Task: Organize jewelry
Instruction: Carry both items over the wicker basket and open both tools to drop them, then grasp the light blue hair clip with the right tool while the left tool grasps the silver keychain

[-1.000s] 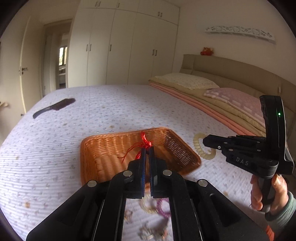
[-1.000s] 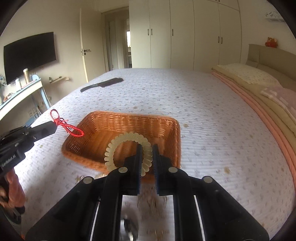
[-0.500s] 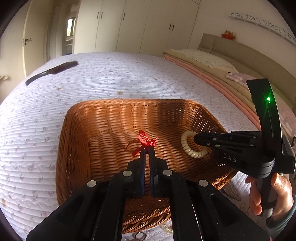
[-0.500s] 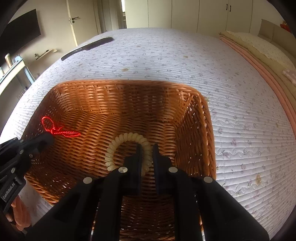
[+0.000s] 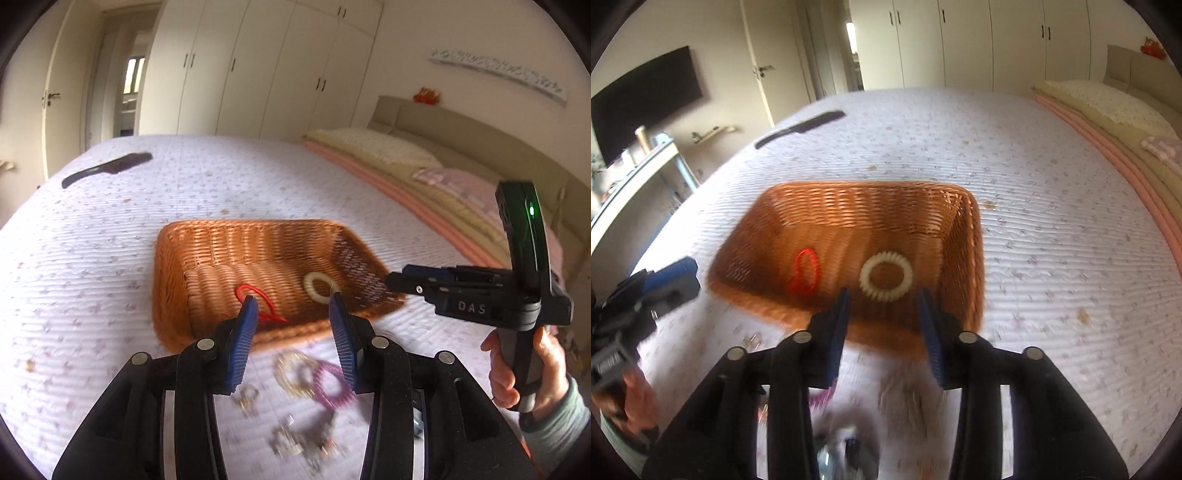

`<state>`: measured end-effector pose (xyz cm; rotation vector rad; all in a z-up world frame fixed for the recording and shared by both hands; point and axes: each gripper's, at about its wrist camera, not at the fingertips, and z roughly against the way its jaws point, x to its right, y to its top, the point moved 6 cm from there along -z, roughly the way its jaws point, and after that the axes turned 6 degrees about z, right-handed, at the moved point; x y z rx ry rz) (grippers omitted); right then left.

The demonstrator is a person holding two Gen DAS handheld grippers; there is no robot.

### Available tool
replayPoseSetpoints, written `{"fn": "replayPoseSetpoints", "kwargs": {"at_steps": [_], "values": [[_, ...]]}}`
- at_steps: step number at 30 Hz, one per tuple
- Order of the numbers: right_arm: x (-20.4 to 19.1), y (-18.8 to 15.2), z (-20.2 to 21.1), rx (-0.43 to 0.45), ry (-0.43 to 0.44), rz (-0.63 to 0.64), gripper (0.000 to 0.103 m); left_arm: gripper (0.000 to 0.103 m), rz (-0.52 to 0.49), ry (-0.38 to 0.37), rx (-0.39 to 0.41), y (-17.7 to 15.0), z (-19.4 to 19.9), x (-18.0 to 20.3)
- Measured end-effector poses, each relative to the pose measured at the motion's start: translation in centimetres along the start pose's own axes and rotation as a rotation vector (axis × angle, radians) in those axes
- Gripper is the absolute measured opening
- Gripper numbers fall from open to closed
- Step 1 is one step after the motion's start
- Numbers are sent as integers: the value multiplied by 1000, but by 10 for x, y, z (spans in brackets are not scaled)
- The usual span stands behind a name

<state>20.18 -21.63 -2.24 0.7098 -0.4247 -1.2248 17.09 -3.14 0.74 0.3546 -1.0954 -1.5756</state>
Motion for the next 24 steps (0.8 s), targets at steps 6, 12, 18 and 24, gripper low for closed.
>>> {"fn": "replayPoseSetpoints", "kwargs": {"at_steps": [6,12,18,24], "values": [[-13,-44,45,44,1,12,40,38,1,-19,6,-33,43,12],[-17,-93,57,38,39,-55,40,38,18,-23,-38,-73,54,14],[-36,-126,63,33,57,-28,40,38,47,-15,-83,-97,45,6],[-59,-143,58,21,-5,63,39,38,51,0,-130,-112,33,1]]}}
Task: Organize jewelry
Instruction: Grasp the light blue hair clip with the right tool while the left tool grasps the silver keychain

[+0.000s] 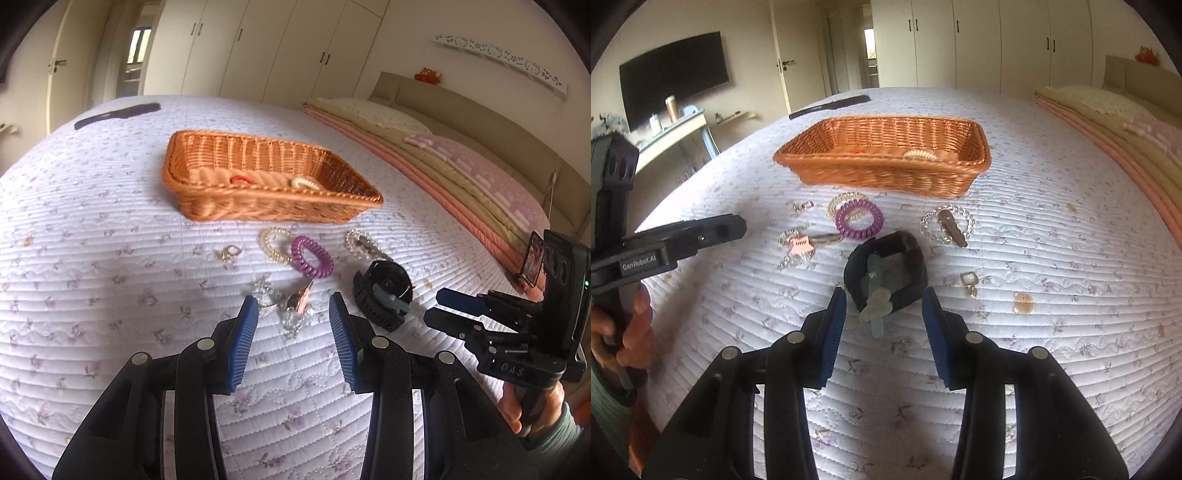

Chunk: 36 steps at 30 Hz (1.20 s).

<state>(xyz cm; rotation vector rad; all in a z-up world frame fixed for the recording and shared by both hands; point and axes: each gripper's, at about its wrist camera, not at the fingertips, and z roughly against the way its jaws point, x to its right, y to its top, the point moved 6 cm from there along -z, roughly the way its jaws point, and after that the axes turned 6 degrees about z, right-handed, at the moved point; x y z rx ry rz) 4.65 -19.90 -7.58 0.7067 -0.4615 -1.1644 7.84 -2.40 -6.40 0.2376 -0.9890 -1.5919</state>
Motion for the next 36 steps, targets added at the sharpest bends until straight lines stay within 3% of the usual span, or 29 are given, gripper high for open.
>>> {"fn": "replayPoseSetpoints", "kwargs": {"at_steps": [4,12,20,23,36], "values": [[-3,-6,-11,-11,-7,13,36,38,-42,-19,-67,-5,-14,1],[1,-9,-14,0,17,-9,33,38,-135,2,-113,2,-43,11],[-3,-11,-20,-20,23,2,17,29,-193,45,-168,0,-65,18],[-2,-12,-20,-18,22,-2,17,13,-184,38,-169,1,-66,17],[1,-8,-8,35,36,-32,17,12,-105,6,-49,11,-35,12]]}}
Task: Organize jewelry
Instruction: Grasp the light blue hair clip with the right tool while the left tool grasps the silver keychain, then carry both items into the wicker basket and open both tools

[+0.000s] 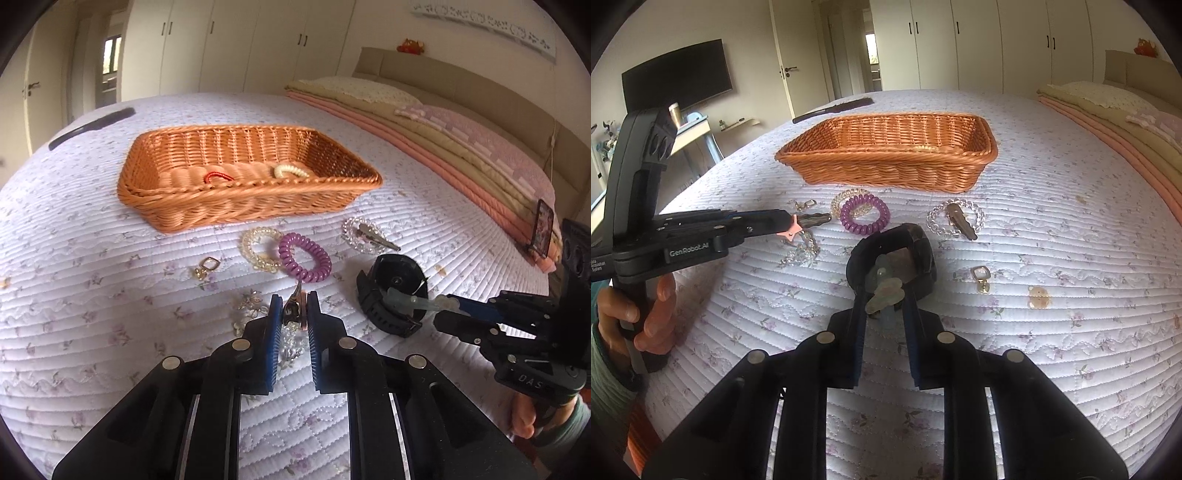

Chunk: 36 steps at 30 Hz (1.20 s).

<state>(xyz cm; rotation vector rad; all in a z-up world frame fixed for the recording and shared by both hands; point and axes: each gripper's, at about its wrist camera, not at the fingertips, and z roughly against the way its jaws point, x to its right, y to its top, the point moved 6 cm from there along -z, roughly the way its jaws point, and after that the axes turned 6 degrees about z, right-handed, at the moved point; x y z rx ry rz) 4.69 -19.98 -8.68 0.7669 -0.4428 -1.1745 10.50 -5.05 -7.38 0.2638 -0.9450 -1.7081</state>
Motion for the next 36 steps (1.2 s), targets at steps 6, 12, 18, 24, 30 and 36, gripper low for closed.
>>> {"fn": "replayPoseSetpoints", "kwargs": {"at_steps": [6,12,18,24,30,36], "values": [[-1,11,6,37,10,-14,12,12,35,-21,42,-4,21,-2],[2,18,24,88,4,-35,12,12,75,-13,57,-13,28,-9],[36,0,49,94,-95,-88,12,12,102,9,80,-25,42,-9],[64,-31,23,-48,-61,-194,13,12,127,24,64,-31,39,-12],[66,-52,22,-118,-86,-179,65,12,132,13,63,-34,37,-14],[67,-46,19,-117,-67,-149,53,12,126,9,57,-36,35,-13]]}}
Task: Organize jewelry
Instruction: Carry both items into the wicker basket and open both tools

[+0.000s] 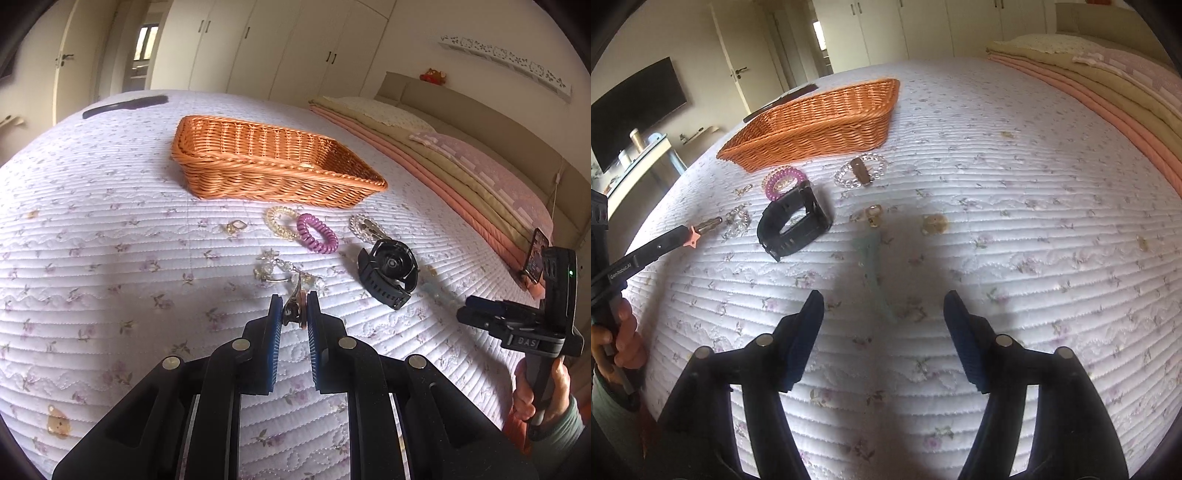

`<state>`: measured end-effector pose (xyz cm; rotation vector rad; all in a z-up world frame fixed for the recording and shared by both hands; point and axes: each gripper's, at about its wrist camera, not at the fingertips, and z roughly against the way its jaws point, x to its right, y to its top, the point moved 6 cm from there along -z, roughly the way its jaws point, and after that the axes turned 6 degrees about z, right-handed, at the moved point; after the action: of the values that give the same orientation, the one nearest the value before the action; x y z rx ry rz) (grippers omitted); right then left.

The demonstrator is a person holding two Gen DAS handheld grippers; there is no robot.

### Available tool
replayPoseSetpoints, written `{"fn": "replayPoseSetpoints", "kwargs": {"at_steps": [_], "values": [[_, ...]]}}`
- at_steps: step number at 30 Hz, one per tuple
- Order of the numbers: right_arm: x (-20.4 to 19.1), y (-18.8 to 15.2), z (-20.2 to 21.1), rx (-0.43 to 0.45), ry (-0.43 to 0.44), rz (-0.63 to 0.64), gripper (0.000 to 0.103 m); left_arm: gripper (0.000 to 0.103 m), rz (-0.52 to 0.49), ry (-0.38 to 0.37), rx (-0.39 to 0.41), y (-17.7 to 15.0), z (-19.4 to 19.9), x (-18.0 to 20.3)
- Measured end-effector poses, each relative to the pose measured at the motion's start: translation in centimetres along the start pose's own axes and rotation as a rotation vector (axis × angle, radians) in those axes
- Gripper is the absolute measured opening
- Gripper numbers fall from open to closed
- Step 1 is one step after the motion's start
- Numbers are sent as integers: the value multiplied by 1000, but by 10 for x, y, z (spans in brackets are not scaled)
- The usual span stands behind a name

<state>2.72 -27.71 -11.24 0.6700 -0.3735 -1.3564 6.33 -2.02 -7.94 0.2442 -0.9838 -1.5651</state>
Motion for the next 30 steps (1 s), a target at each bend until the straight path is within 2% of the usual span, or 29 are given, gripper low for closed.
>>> {"fn": "replayPoseSetpoints", "kwargs": {"at_steps": [1,3,6,10,13,17,21,25,27,30], "values": [[-4,3,-4,-11,-5,19,47,12,-1,0,0,0,0,0],[-11,4,-14,-35,-37,61,23,12,-2,0,-1,0,0,1],[-18,5,-21,-41,-62,101,6,12,-5,-9,-1,0,1,2],[-20,14,-7,9,-67,98,6,12,0,-26,17,5,7,4],[-21,36,15,74,-76,98,6,12,4,-52,50,18,15,8],[-25,89,41,186,-80,126,6,11,-17,-73,114,50,24,17],[-36,142,46,263,-46,144,6,11,-32,-95,186,96,25,26],[-53,191,22,279,-4,178,6,11,-40,-97,222,138,9,28],[-59,211,-1,257,35,177,6,11,-42,-95,224,155,-6,27],[-68,225,-38,208,49,201,6,11,-34,-68,205,174,-34,19]]}}
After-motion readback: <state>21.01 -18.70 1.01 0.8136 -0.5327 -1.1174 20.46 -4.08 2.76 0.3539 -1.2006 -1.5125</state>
